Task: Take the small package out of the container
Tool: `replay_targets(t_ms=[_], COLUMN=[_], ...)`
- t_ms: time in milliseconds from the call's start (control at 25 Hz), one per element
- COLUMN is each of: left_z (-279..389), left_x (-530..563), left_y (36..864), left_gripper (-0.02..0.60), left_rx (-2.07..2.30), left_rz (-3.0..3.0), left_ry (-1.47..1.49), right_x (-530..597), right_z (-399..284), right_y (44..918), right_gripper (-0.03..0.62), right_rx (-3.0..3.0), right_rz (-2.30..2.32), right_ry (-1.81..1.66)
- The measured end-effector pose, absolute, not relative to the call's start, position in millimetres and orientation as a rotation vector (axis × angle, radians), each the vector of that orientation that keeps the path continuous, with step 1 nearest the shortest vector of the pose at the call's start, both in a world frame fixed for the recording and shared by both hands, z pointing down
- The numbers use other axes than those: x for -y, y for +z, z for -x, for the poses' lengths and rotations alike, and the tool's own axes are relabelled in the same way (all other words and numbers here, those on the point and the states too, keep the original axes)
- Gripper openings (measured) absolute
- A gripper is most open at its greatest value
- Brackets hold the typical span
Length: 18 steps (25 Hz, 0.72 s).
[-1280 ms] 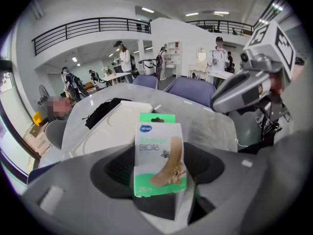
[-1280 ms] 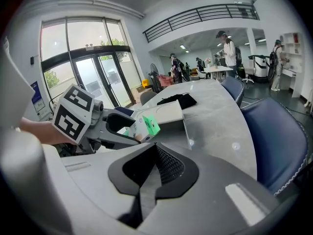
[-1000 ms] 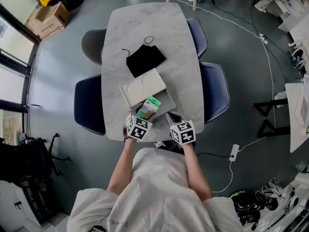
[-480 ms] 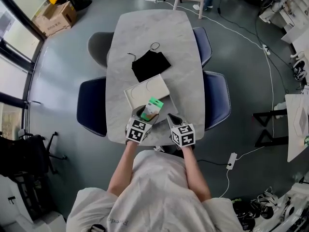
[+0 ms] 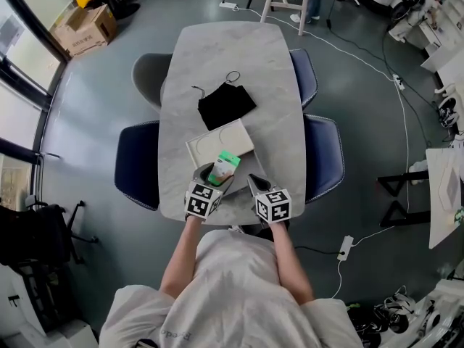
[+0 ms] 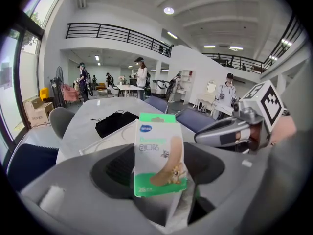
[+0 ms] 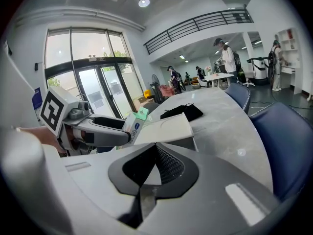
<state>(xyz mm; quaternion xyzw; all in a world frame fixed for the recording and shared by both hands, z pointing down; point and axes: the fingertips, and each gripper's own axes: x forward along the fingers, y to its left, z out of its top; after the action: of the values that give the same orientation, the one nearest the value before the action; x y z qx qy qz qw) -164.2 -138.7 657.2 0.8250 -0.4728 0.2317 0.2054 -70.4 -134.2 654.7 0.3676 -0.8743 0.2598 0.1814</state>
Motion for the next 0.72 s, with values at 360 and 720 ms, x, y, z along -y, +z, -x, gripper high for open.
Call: replay_targets(t_ms=[360, 720], left_z=[174.0, 175.0], left_x=[137.0, 137.2], left_y=[662.9, 662.2], left_gripper=[0.359, 0.359], left_rx=[1.31, 1.311], left_rz=[-2.282, -2.281], left_ry=[0.646, 0.618], right_x=[141.5, 139.5], right_z=[68.4, 64.7], right_y=[660.0, 662.4], right_gripper=[0.002, 0.002], right_rx=[2.439, 2.423], right_rz=[-1.129, -1.138], right_ry=[0.792, 0.812])
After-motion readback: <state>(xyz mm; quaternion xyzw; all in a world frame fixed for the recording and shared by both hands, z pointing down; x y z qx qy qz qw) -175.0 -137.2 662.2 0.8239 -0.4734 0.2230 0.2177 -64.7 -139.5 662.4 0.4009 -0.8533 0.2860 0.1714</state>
